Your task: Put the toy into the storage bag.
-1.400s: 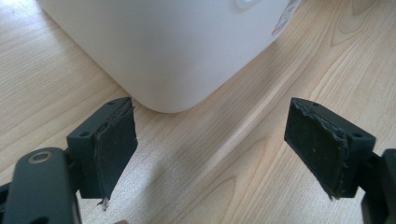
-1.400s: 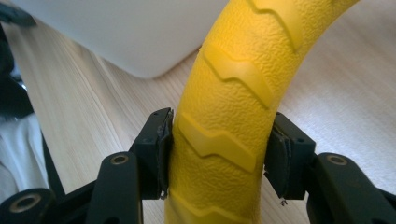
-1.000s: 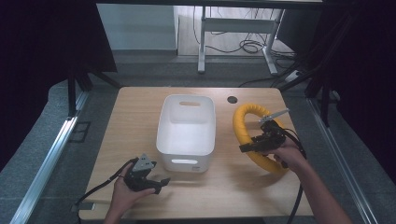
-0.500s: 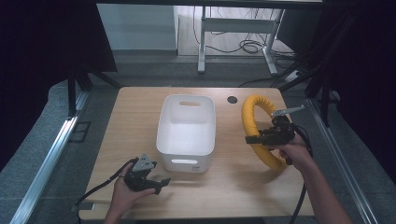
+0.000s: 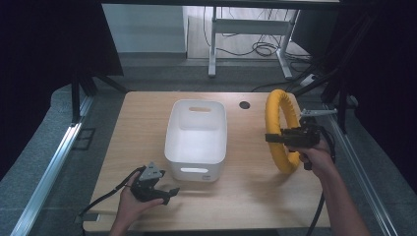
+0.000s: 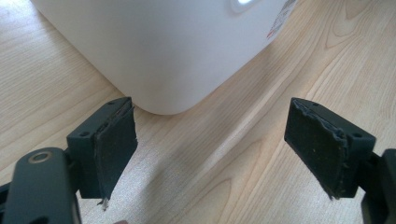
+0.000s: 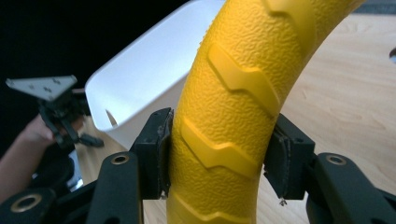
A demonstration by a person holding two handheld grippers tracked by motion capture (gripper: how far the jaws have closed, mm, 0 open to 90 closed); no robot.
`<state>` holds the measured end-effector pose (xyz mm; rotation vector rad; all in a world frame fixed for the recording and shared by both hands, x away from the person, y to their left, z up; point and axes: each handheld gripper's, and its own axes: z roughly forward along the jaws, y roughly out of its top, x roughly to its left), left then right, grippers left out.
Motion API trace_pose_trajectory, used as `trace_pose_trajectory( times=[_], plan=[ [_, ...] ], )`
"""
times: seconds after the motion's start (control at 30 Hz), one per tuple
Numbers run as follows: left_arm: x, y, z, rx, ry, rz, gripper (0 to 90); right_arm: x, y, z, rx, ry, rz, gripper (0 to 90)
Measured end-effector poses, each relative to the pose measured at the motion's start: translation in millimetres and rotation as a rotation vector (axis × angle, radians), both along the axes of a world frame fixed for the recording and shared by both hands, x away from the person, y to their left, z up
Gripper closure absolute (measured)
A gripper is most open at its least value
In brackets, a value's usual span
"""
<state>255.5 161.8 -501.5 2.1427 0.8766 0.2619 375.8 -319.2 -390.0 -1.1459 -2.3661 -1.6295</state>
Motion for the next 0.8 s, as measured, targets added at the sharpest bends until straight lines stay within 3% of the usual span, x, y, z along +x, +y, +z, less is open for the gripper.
trace_pose_trajectory(
  times=[0.1,0.3,0.53,0.8],
  plan=[
    [-0.1,0.1,0.1,0.001,-0.001,0.0,17.0,-1.1,-4.5,4.9,0.053,-0.02,-0.021,47.9],
    [0.1,-0.3,-0.3,0.0,0.001,0.0,17.0,-3.2,-7.2,8.6,0.1,-0.038,-0.042,47.9],
    [0.1,-0.4,-0.4,0.002,0.002,-0.001,17.0,-8.0,-4.4,13.8,0.19,-0.092,-0.089,47.8],
    [0.2,-0.4,-0.6,0.002,0.0,-0.002,17.0,-14.9,7.8,23.0,0.207,-0.18,-0.157,47.7]
  ],
)
